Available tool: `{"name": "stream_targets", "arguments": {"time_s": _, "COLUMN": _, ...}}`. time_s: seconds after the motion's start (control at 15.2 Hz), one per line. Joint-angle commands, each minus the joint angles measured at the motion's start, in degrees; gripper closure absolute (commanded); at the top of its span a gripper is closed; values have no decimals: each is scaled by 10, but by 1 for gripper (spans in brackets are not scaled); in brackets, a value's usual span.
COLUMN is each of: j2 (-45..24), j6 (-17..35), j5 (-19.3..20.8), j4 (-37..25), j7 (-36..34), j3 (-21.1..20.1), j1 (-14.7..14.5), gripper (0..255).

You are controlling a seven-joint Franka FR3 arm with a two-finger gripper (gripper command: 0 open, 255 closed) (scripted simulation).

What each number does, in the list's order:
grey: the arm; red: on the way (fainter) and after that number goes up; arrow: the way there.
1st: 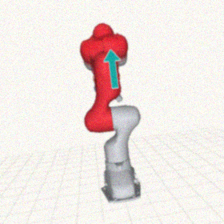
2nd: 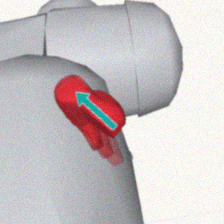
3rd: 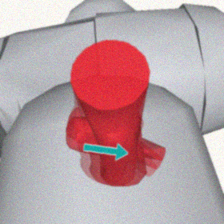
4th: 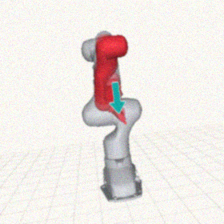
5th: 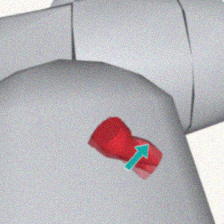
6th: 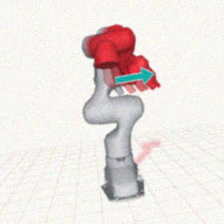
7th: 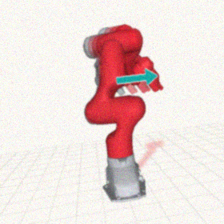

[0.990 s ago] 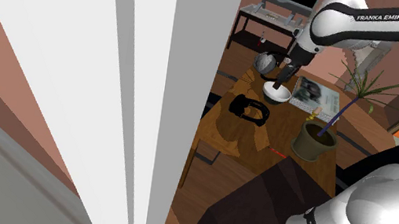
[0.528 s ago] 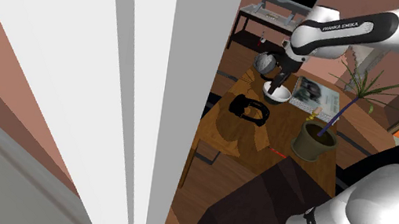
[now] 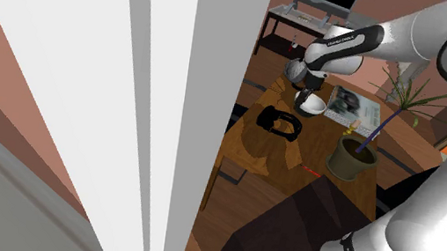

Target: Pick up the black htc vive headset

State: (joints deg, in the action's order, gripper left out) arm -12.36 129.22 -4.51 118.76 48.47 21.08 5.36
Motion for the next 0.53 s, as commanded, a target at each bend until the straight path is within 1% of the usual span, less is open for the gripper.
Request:
{"name": "stream_targets", "arguments": {"time_s": 0.0, "j2": -45, "j6": 9, "j5": -13, "j4": -29, "j7": 27, "j3": -2, "j1": 12, "gripper": 0}}
{"name": "stream_targets", "arguments": {"time_s": 0.46, "j2": -205, "j6": 15, "j5": -42, "j4": -167, "j7": 93, "j3": -20, "j1": 60, "gripper": 0}}
